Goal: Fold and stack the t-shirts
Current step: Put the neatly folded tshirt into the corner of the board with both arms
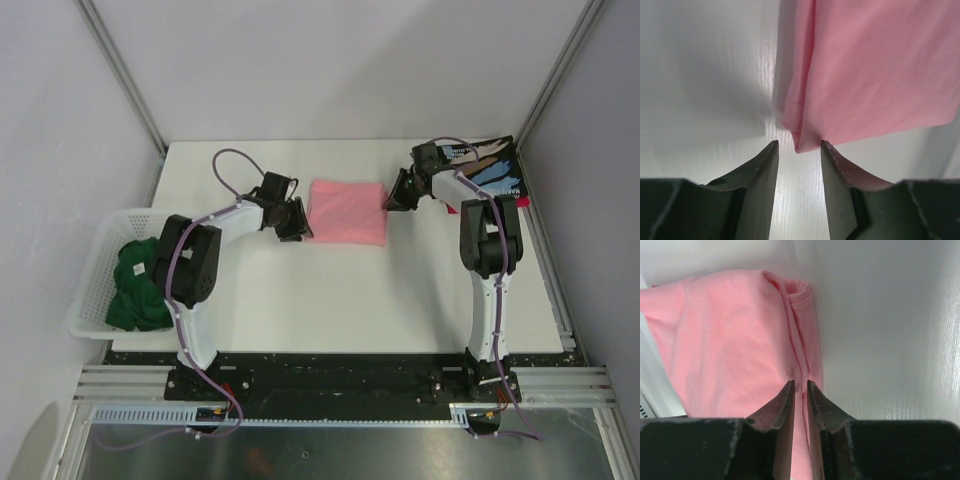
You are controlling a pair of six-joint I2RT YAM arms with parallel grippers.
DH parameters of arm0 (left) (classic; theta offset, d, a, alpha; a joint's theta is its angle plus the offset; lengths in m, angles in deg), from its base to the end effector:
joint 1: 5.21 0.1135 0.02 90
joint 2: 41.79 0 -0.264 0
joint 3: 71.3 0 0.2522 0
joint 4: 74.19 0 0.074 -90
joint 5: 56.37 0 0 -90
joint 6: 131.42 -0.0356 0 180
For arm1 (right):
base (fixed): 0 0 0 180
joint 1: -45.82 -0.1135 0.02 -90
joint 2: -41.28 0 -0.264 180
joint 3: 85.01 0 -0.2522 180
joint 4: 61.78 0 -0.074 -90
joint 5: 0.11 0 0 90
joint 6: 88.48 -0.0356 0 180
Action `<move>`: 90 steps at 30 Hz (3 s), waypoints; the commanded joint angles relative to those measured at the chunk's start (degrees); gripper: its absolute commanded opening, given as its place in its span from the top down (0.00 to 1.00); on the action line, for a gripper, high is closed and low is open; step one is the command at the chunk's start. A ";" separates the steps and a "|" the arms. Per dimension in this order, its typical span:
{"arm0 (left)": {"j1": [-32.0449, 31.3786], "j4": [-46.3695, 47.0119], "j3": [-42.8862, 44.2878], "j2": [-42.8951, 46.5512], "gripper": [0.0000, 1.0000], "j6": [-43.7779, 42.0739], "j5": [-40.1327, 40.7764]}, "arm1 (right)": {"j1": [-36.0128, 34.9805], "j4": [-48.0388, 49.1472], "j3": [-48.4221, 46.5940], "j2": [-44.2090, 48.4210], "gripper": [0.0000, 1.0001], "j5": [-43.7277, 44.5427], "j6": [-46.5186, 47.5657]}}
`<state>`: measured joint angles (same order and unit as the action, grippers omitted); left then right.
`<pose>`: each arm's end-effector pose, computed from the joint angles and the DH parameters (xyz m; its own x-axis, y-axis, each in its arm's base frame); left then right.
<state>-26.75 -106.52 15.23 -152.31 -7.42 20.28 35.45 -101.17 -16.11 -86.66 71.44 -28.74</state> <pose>0.3720 -0.1557 0.1678 -0.9081 -0.2265 -0.3523 -0.0379 0.8822 -0.4694 0.4737 0.0981 0.1591 -0.8795 0.3250 -0.3476 0.1151 0.8540 0.5073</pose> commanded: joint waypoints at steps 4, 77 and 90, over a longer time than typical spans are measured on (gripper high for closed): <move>-0.77 0.72 0.80 -1.86 0.59 -1.15 1.06 | 0.00 -1.86 -2.01 6.24 0.80 0.59 0.05; 6.40 2.44 -42.76 44.51 1.00 7.58 7.66 | -0.09 -6.29 12.29 9.68 1.00 30.30 -1.20; 7.11 1.84 -46.95 49.89 1.00 9.41 9.74 | -18.64 2.21 35.26 22.64 1.00 21.32 -14.46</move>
<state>-20.50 -104.83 -30.71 -104.60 0.89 27.98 21.51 -98.37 13.38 -65.85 98.28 -37.22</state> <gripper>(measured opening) 0.006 0.033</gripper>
